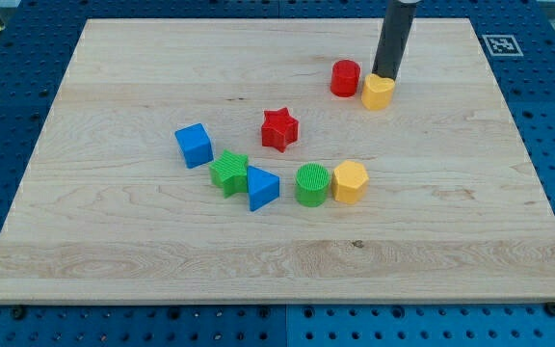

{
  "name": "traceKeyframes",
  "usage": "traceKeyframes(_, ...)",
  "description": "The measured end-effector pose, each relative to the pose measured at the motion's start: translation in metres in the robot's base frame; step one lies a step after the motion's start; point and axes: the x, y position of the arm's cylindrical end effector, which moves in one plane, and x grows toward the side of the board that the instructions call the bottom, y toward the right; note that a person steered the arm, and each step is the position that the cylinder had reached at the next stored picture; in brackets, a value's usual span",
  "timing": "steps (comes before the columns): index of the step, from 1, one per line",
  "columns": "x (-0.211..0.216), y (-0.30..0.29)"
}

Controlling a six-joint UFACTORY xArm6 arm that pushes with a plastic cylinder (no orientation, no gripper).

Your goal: Push red circle closer to red star

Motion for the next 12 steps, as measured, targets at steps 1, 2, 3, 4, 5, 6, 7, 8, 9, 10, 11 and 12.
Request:
traceKeyframes(1,0.018,0.0)
traceKeyframes(2,0.037,0.0)
traceKeyframes(3,0.029,0.0)
traceKeyframes(4,-0.024,0.007)
traceKeyframes(5,-0.034,0.004)
traceKeyframes(6,-0.034,-0.012)
traceKeyframes(7,-0.034,-0.032)
traceKeyframes(8,-0.03,-0.026)
traceKeyframes(9,-0.023,-0.01)
traceKeyframes(10,-0.014,-0.009)
traceKeyframes(11,-0.012,-0.018)
traceKeyframes(12,-0.006,-0.042)
